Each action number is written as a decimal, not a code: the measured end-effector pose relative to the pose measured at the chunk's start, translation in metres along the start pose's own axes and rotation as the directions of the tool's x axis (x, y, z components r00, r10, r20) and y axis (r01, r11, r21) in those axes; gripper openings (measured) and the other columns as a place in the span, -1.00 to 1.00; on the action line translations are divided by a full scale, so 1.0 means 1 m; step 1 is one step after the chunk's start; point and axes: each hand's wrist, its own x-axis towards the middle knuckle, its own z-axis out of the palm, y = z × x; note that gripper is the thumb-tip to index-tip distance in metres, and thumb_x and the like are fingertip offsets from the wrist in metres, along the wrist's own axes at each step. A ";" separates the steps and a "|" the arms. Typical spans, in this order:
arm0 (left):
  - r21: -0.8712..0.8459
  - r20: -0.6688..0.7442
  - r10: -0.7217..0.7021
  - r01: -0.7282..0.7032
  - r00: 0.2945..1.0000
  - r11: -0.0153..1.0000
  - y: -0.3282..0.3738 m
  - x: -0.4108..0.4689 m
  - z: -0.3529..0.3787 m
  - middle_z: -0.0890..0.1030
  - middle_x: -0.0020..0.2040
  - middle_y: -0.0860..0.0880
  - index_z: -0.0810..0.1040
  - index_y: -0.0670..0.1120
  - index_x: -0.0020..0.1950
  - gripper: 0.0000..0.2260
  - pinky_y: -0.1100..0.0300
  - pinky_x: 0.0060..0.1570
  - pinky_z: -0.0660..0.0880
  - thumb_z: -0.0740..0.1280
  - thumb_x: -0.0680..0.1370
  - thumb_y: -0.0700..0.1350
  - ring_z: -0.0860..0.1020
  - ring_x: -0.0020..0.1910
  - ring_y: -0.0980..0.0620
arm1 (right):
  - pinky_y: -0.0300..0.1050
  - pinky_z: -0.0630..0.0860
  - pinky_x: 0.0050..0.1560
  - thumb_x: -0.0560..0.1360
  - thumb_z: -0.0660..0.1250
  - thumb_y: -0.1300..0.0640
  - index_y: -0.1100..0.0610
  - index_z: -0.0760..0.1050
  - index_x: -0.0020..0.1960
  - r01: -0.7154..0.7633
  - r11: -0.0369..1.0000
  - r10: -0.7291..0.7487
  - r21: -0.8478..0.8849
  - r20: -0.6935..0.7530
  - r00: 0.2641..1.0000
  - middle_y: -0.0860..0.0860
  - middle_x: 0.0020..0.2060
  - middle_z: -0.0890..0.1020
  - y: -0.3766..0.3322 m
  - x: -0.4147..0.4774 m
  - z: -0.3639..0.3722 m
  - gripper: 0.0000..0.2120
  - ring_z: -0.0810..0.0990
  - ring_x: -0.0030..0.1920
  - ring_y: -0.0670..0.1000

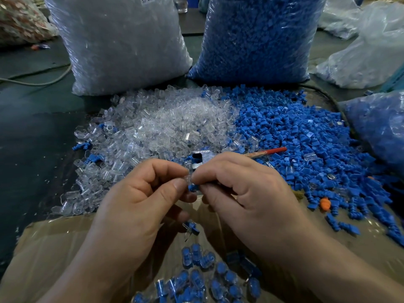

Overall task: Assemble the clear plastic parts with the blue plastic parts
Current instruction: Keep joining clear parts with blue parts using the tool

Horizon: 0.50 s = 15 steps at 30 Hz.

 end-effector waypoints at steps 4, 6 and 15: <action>0.013 -0.012 -0.039 0.039 0.999 0.999 0.004 -0.001 0.002 0.69 -0.23 -0.20 0.68 0.05 -0.09 -0.71 0.08 -0.35 0.62 0.40 0.24 0.09 0.64 -0.35 -0.09 | -0.24 0.52 -0.10 0.52 0.34 0.16 -0.03 0.57 0.05 0.006 1.000 -0.004 0.015 -0.093 0.996 -0.19 -0.09 0.58 -0.001 0.000 0.001 -0.85 0.57 -0.05 -0.17; -0.004 -0.001 -0.056 0.056 0.998 0.998 0.005 -0.003 0.003 0.67 -0.27 -0.21 0.68 0.03 -0.09 -0.72 0.04 -0.37 0.60 0.39 0.26 0.07 0.61 -0.41 -0.08 | -0.22 0.51 -0.12 0.51 0.36 0.18 0.00 0.57 0.06 0.027 1.000 -0.028 -0.014 -0.128 0.991 -0.17 -0.10 0.58 0.000 0.001 0.002 -0.85 0.57 -0.07 -0.17; -0.099 0.090 -0.107 0.116 0.990 0.988 0.007 -0.002 0.000 0.62 -0.31 -0.16 0.67 -0.01 -0.12 -0.70 0.18 -0.50 0.51 0.45 0.25 0.12 0.55 -0.44 -0.03 | -0.10 0.56 -0.08 0.54 0.32 0.23 0.09 0.56 0.20 0.160 0.984 -0.160 -0.075 0.005 0.987 -0.07 0.00 0.61 -0.006 0.001 0.000 -0.75 0.59 -0.01 -0.07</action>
